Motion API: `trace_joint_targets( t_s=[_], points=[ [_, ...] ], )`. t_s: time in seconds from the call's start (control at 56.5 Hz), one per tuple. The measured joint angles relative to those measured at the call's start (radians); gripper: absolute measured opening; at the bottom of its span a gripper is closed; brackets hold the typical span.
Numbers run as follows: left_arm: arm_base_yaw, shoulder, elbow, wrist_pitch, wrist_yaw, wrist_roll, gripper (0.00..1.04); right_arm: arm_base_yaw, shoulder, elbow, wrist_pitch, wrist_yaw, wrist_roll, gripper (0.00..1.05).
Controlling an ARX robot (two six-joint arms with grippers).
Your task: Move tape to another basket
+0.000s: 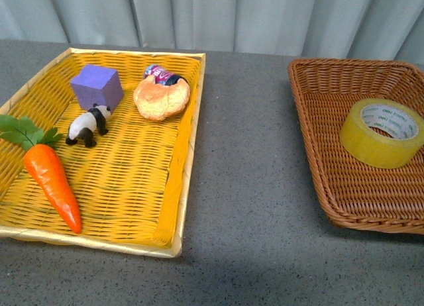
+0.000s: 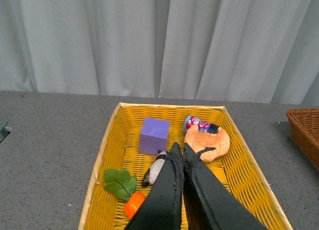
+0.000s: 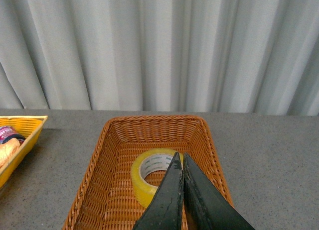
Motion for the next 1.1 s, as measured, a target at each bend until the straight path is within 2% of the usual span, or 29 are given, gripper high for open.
trace_joint_targets(
  t_s=[0.531, 0.939, 1.027, 1.098],
  points=[
    [0.0, -0.278, 0.0, -0.265, 0.0, 0.0, 0.04, 0.0, -0.324, -0.003, -0.303, 0.0, 0.0, 0.01],
    [0.0, -0.386, 0.0, -0.373, 0.0, 0.0, 0.04, 0.0, -0.454, -0.003, -0.431, 0.0, 0.0, 0.01],
    [0.0, -0.501, 0.0, -0.523, 0.0, 0.0, 0.04, 0.0, -0.477, -0.003, -0.452, 0.0, 0.0, 0.01],
    [0.0, -0.548, 0.0, -0.543, 0.0, 0.0, 0.04, 0.0, -0.492, -0.003, -0.47, 0.0, 0.0, 0.01]
  ],
)
